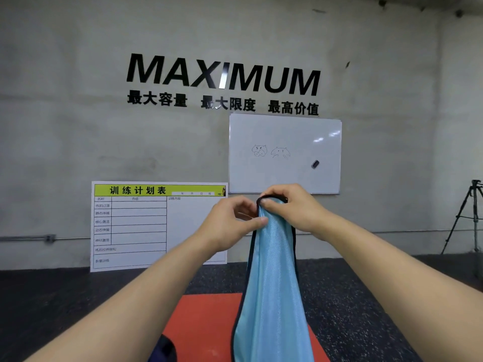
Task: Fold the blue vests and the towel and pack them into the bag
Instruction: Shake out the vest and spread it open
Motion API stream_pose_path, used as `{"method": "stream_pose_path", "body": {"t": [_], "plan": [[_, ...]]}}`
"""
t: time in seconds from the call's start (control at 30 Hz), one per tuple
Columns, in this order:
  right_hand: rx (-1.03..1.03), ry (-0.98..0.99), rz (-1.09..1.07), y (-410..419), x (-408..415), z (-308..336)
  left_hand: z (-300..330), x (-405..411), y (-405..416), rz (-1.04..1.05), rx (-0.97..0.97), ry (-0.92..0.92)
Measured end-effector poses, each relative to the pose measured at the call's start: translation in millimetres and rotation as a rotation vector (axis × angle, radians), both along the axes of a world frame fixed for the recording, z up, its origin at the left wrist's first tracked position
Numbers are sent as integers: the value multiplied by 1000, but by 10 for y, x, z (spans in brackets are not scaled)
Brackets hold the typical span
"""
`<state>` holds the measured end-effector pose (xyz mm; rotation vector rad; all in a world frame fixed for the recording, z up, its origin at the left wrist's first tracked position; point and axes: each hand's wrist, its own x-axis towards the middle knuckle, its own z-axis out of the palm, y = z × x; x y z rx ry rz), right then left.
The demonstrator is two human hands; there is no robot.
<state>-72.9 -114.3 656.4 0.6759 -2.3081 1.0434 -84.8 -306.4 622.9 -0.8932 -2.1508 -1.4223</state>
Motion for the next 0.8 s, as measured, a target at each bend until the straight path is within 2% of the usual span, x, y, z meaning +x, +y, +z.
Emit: {"method": "stream_pose_path", "body": {"t": [0.13, 0.27, 0.33, 0.47, 0.67, 0.8], "plan": [[-4, -36, 52, 2, 0, -11, -28, -40, 33, -34, 26, -12], [-13, -33, 71, 47, 9, -2, -54, -47, 40, -239, 163, -172], [7, -24, 60, 65, 11, -3, -65, -47, 42, -254, 198, -194], [20, -37, 21, 49, -13, -44, -77, -73, 37, -201, 204, -160], [3, -67, 7, 27, -41, -91, -137, -181, 30, 5, 20, -68], [55, -73, 2, 70, -55, -92, -162, -193, -36, 14, -4, -125]]}}
